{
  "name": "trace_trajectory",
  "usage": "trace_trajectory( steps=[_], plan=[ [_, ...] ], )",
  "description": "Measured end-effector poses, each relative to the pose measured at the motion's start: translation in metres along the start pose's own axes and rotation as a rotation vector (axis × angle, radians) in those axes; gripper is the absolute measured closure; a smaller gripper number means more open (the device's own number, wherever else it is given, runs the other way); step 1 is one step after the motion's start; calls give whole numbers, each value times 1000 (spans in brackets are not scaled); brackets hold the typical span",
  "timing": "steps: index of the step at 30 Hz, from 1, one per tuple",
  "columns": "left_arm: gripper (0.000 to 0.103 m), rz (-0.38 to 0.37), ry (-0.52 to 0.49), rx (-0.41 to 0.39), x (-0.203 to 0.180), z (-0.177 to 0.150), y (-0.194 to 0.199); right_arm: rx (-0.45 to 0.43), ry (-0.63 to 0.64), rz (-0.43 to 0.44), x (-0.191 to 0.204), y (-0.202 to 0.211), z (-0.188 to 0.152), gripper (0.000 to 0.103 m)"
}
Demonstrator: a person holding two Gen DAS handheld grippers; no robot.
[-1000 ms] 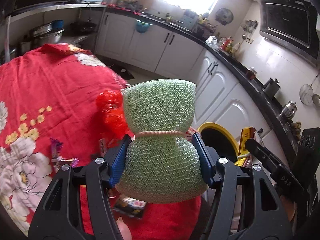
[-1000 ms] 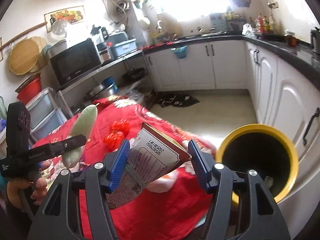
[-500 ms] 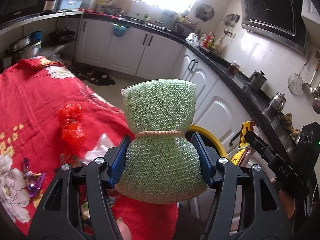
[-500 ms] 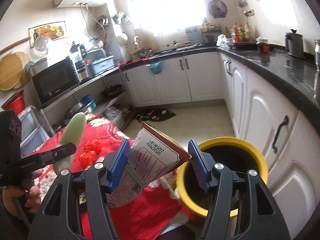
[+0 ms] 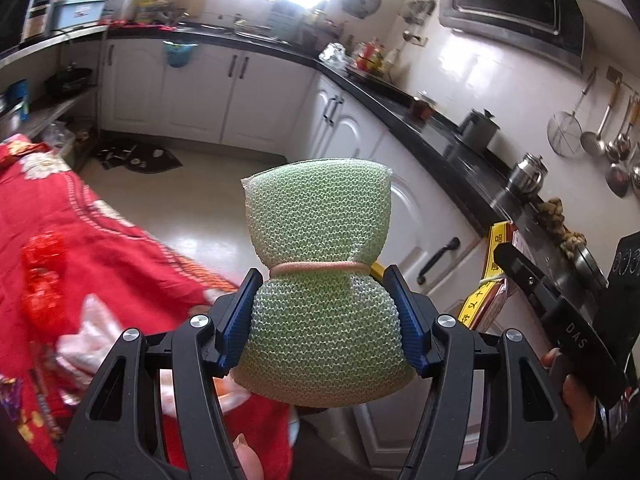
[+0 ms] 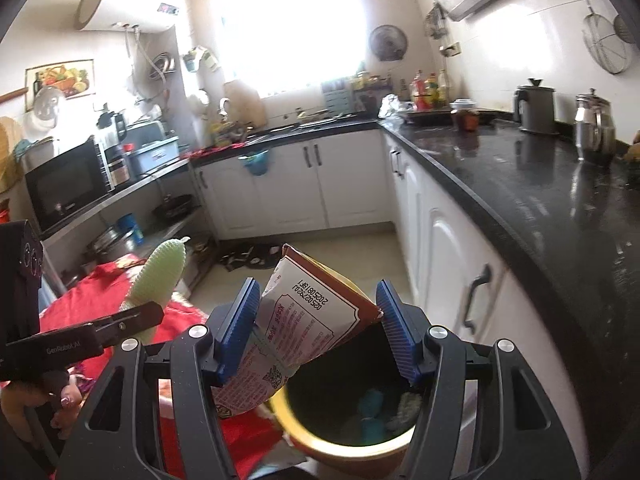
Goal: Collect trash
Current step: 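Carry the green scrubber and snack box over the yellow bin and release both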
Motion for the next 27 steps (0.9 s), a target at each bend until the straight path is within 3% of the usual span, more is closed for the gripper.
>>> trace_trajectory(
  steps=[13,19,27],
  plan=[
    [49,-18,-35,41,-35,9,-59,-19,-21,-120,-66,-15,6,45],
    [49,-13,-35,49,-38,14,-81,-6,24,-131,-66,-32,2,45],
    [48,31,-16,73,-18,16,-110,74,29,-121,-68,-73,-23,45]
  ],
)
Point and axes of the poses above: each gripper's, at about its wrist camera, not at the fingertips, and y roughly against the way its jaws point, x to its left, z to its top, the point moved 10 cm from there along -y, roughly the way its jaws point, and after that the axes turned 5 degrees about -y, right-handed, at the moved point
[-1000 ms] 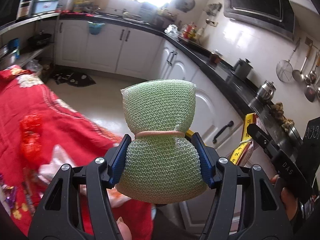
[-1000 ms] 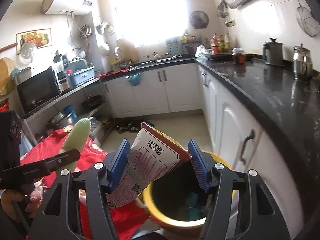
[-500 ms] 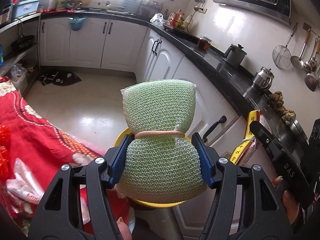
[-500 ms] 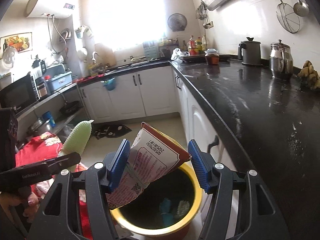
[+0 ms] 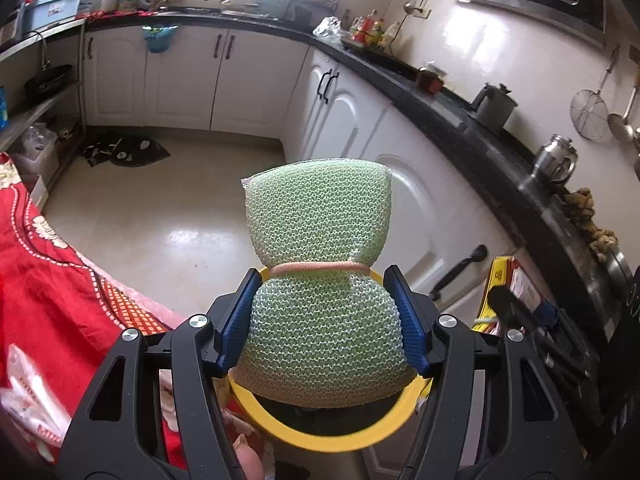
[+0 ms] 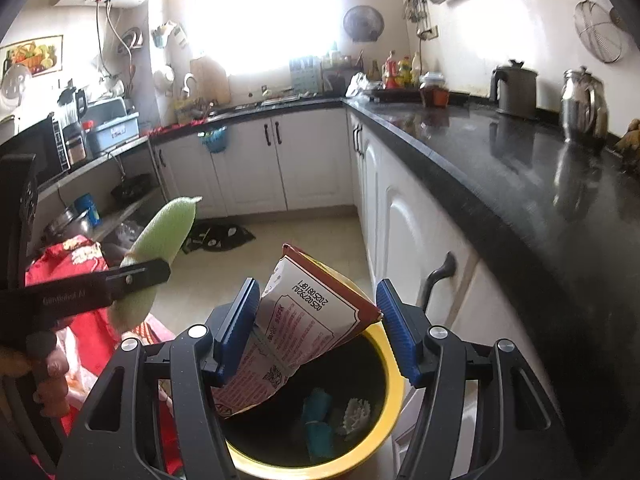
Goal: Collect trash
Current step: 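Carry the green scrubber and snack box over the yellow bin and release both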
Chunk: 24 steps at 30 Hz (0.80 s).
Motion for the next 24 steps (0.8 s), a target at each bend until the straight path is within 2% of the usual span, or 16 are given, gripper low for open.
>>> trace_trajectory(
  steps=[8,17,21,24],
  plan=[
    [48,-2,5,76,10,-15,-35,108,16,14,14,-46,-33,44],
    [44,-64,28,151,6,-34,-65,178,12,-11,5,-74,-60,41],
    [38,-52,40,161,8,-36,-70,183,-13,-35,-7,-73,-66,29],
    [28,-46,44,154,9,-33,-69,186,-28,-45,-13,-70,-69,28]
  ],
)
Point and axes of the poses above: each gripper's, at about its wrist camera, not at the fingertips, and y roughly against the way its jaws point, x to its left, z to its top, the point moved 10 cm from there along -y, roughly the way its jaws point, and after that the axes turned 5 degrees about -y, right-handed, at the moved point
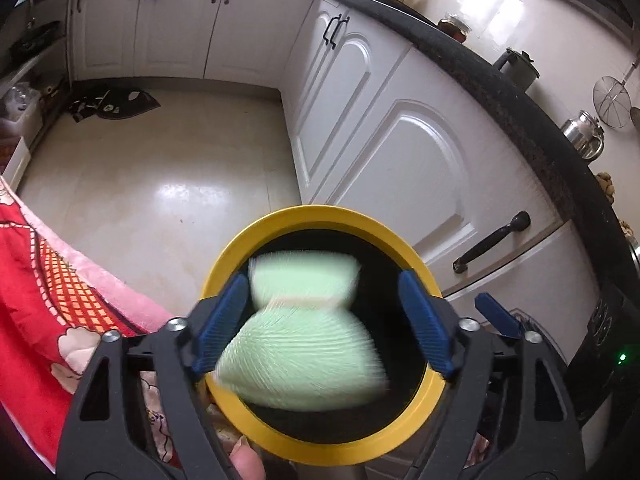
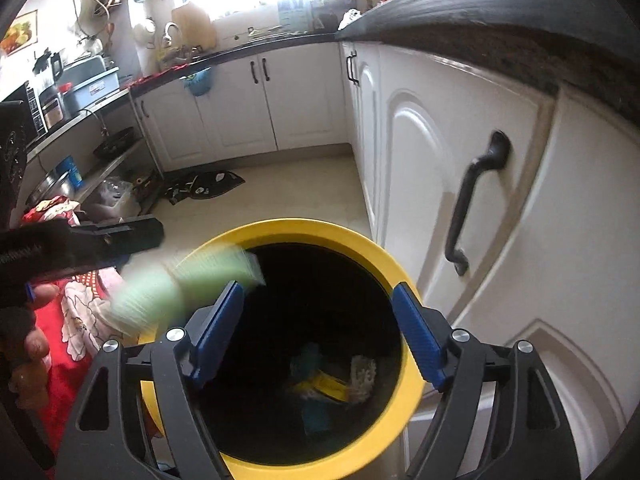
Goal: Collect trash
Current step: 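Carry the green scrubber and snack box over the yellow bin and release both, then move both open grippers back toward the remaining items on the cloth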
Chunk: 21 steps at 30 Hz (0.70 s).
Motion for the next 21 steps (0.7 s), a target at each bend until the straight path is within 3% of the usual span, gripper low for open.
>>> trace_trajectory(
  steps=[8,21],
  plan=[
    [11,25,-24,-56,-4,7,30,-33,-26,-23,-17,25,-4,23],
    [11,55,-23,-182,-5,10,102,-122,-8,-18,1,79,9,15]
  ],
)
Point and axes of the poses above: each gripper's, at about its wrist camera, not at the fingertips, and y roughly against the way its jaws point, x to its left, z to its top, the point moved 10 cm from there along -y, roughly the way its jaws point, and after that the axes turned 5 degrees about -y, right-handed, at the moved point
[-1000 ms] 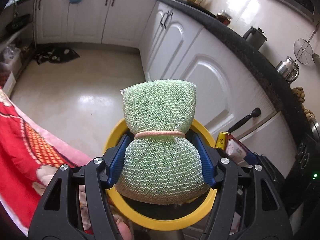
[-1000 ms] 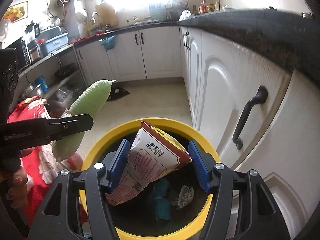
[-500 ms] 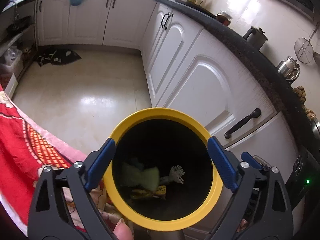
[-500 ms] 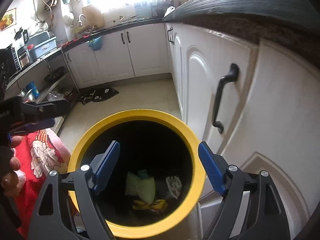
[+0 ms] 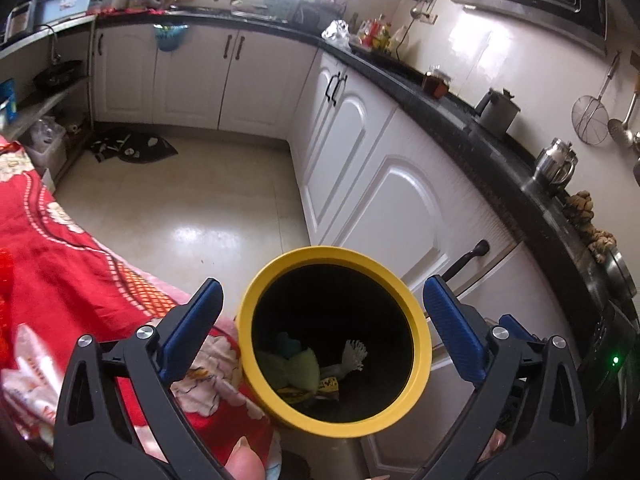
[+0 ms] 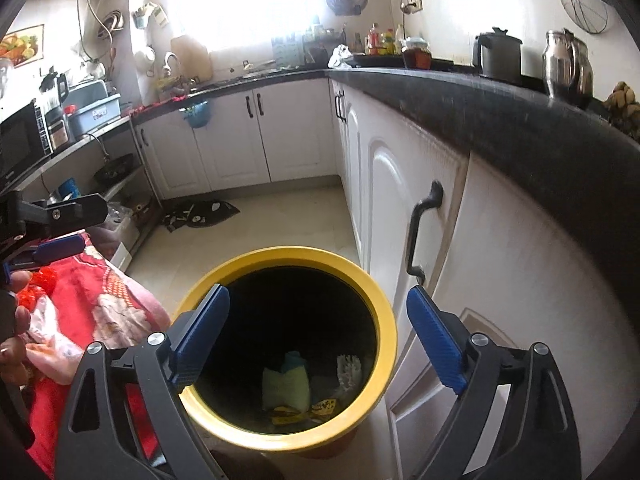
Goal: Collect trash
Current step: 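Move both open grippers back toward the remaining items on the cloth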
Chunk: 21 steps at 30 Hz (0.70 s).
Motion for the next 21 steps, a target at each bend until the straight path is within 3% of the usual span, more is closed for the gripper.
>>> trace_trajectory(
  steps=[7,21],
  plan=[
    [11,27,9,-60,14,2,38,-38,22,34,24,26,9,13],
    [11,165,-9,-176,61,-1,118,-86,82,149,91,68,18,11]
  ],
)
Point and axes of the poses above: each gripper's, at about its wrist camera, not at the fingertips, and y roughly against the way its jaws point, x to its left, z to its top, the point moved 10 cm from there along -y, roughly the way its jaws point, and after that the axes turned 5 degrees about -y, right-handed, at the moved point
